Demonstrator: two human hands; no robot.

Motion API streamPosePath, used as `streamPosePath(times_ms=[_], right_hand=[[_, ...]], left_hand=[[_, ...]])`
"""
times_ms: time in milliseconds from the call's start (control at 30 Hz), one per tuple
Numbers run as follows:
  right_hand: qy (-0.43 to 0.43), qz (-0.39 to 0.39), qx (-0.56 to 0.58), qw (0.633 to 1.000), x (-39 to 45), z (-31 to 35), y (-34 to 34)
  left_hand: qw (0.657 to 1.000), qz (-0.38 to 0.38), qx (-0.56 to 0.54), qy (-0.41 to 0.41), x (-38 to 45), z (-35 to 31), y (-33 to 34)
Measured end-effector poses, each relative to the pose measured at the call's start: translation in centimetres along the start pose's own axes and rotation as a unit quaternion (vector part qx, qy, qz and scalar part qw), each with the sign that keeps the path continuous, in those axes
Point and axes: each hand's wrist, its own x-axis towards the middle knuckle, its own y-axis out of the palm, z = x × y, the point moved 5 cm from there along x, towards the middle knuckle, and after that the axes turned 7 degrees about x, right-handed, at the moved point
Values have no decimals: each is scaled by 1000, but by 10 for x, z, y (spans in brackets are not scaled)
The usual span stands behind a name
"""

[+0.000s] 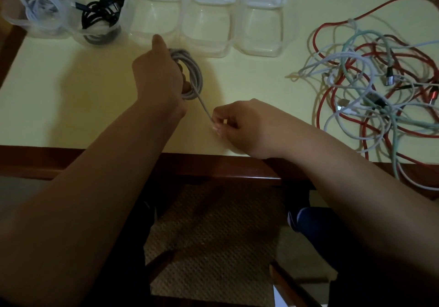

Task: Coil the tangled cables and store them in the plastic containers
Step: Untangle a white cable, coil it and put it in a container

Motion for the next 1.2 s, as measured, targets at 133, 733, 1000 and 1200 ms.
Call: streamPosePath(times_ms=[133,733,1000,1200], right_hand=[[13,-23,-112,993,-12,13,1],[11,-133,305,943,-2,-10,-23],[88,-63,587,803,7,-13,-2],[90,-32,557,825,8,-12,-1]], left_hand=[[998,-3,51,27,2,-7,-5],[929,137,255,230,-7,-4,10],[934,179,251,182,-26,4,30],[940,167,228,193,-29,7,31]])
